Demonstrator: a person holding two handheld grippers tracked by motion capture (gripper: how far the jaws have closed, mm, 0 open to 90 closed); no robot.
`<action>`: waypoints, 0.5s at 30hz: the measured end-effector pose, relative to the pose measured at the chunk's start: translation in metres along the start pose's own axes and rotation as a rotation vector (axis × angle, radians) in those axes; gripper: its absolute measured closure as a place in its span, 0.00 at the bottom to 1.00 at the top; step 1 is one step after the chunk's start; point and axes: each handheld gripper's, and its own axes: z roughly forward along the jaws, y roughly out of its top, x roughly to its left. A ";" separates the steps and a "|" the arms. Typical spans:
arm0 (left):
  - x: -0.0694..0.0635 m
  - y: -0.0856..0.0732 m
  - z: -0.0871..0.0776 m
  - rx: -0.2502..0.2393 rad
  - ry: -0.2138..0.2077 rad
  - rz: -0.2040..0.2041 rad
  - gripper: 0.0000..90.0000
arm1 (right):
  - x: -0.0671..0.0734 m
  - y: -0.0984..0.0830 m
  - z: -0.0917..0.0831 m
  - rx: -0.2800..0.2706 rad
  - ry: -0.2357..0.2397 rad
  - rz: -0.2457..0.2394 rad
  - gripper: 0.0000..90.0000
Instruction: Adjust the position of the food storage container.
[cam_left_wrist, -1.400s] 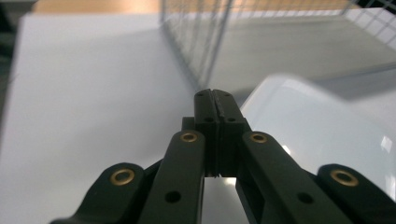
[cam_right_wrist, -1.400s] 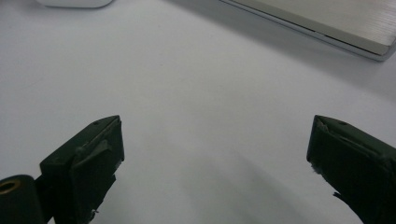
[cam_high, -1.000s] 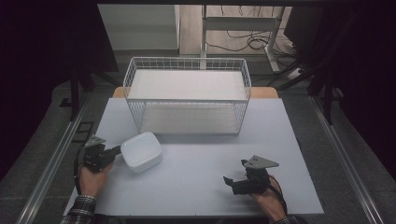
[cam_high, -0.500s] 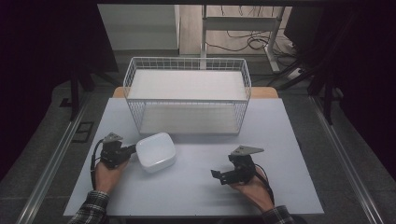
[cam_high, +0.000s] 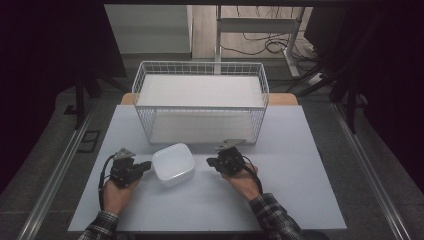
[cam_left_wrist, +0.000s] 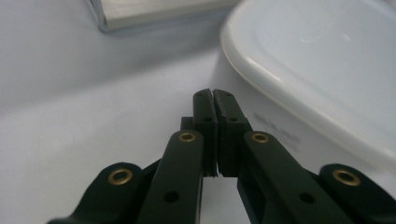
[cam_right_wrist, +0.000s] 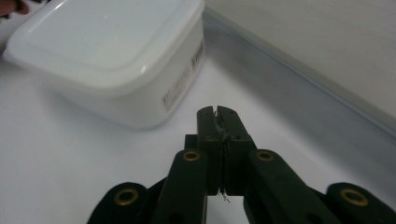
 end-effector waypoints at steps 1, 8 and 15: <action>-0.002 -0.001 -0.001 -0.004 -0.013 -0.006 0.99 | 0.001 0.004 0.006 0.006 0.007 -0.003 0.99; -0.014 0.005 0.008 -0.003 -0.061 0.012 1.00 | 0.002 0.016 0.029 0.023 0.000 -0.023 0.99; -0.034 0.016 0.025 0.005 -0.101 0.049 1.00 | -0.002 0.006 0.012 0.022 -0.009 0.000 0.99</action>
